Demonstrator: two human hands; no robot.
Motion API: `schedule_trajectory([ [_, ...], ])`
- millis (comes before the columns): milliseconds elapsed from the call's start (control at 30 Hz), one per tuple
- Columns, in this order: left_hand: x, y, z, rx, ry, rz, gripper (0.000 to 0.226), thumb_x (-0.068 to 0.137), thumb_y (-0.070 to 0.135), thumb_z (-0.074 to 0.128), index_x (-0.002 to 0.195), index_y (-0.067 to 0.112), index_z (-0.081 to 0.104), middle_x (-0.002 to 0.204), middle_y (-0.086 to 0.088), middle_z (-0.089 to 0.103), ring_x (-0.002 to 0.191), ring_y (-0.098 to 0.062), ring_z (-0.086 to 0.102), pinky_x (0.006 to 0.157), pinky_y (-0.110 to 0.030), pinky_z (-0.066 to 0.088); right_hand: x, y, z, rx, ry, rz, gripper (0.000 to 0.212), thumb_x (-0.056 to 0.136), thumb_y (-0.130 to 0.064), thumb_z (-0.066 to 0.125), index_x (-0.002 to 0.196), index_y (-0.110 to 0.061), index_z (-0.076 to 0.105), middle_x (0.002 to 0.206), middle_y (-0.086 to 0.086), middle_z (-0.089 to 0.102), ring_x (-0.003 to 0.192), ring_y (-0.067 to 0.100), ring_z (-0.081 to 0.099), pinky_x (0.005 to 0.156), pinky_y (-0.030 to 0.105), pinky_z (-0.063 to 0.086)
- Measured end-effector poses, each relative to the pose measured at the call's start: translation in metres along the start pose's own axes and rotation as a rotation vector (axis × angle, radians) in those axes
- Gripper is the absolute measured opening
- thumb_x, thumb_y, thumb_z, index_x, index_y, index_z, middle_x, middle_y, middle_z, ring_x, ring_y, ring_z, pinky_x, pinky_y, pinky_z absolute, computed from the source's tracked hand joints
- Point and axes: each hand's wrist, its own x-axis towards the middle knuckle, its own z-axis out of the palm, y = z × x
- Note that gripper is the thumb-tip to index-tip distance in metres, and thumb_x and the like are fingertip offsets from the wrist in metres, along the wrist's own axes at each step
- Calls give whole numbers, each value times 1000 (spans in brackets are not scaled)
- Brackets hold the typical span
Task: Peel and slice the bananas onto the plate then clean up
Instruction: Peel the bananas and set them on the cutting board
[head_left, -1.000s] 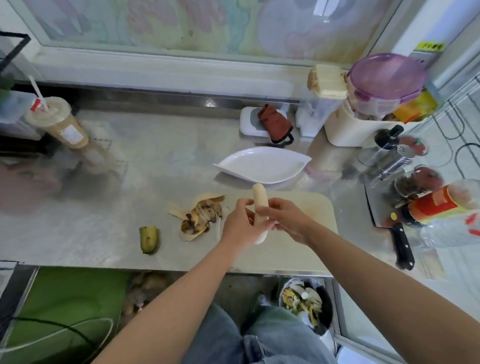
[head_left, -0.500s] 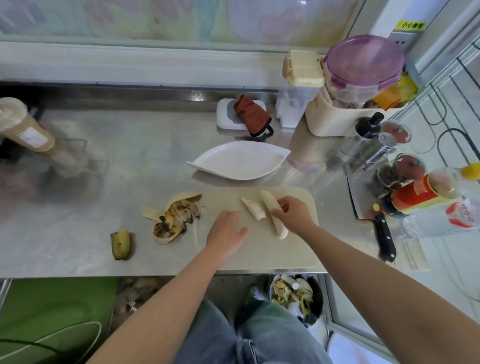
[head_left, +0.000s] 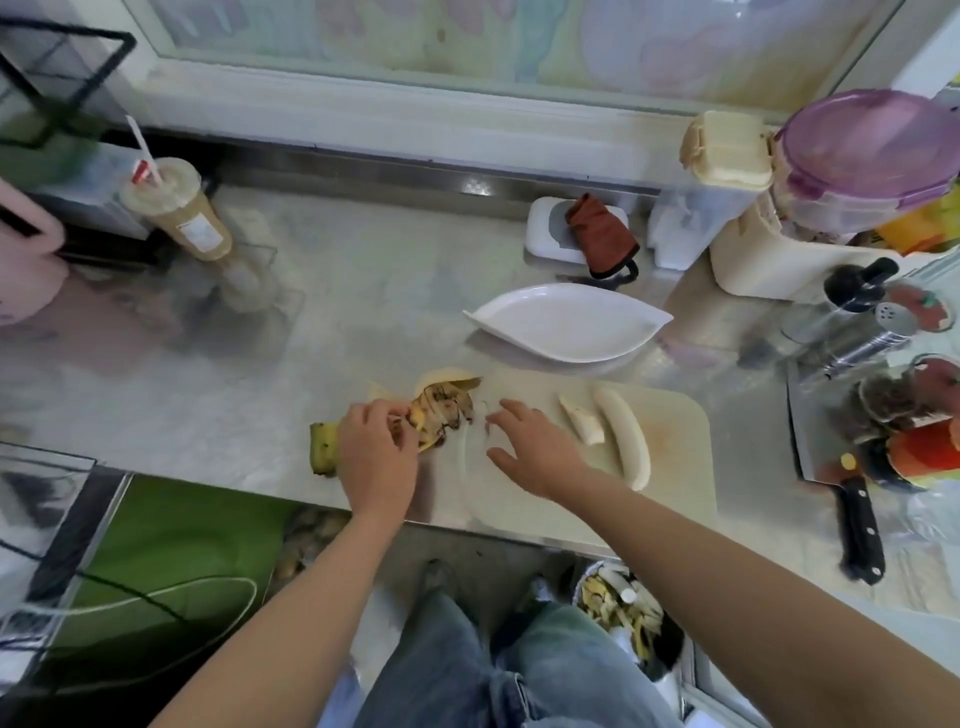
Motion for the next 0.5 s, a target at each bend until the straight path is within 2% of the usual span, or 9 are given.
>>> schedule_trajectory([
  [100, 8, -34, -14, 175, 66, -257, 38, 86, 20, 65, 120, 9, 53, 121, -17, 49, 110, -34, 45, 84, -42, 42, 7, -14, 7, -111, 15, 81, 40, 95, -33, 46, 129, -12, 49, 143, 8, 38, 126, 28, 39, 96, 41, 45],
  [200, 14, -59, -20, 195, -85, -440, 62, 87, 34, 68, 131, 1, 41, 130, -25, 44, 118, -40, 42, 95, -46, 39, 15, -24, 6, -137, 57, 123, 33, 95, -32, 43, 118, -11, 53, 123, 8, 47, 111, 28, 47, 82, 38, 47],
  [267, 17, -70, -19, 153, -153, -461, 61, 86, 35, 68, 128, -2, 43, 127, -26, 47, 116, -41, 46, 96, -45, 40, 19, -28, 6, -160, 51, 148, 30, 95, -31, 43, 115, -11, 54, 118, 8, 47, 106, 28, 48, 78, 37, 46],
  [400, 22, -79, -18, 85, -175, -454, 47, 88, 32, 67, 120, 1, 49, 119, -22, 54, 108, -38, 54, 88, -42, 43, 25, -33, 9, -183, 34, 197, 30, 95, -28, 42, 114, -10, 55, 118, 9, 46, 104, 28, 48, 74, 35, 42],
  [500, 23, -81, -18, -72, -150, -393, 39, 93, 32, 60, 119, 4, 54, 112, -15, 60, 103, -32, 57, 81, -37, 43, 29, -33, 3, -65, 65, 251, 29, 94, -28, 43, 106, -9, 62, 113, 9, 49, 101, 28, 51, 75, 35, 45],
])
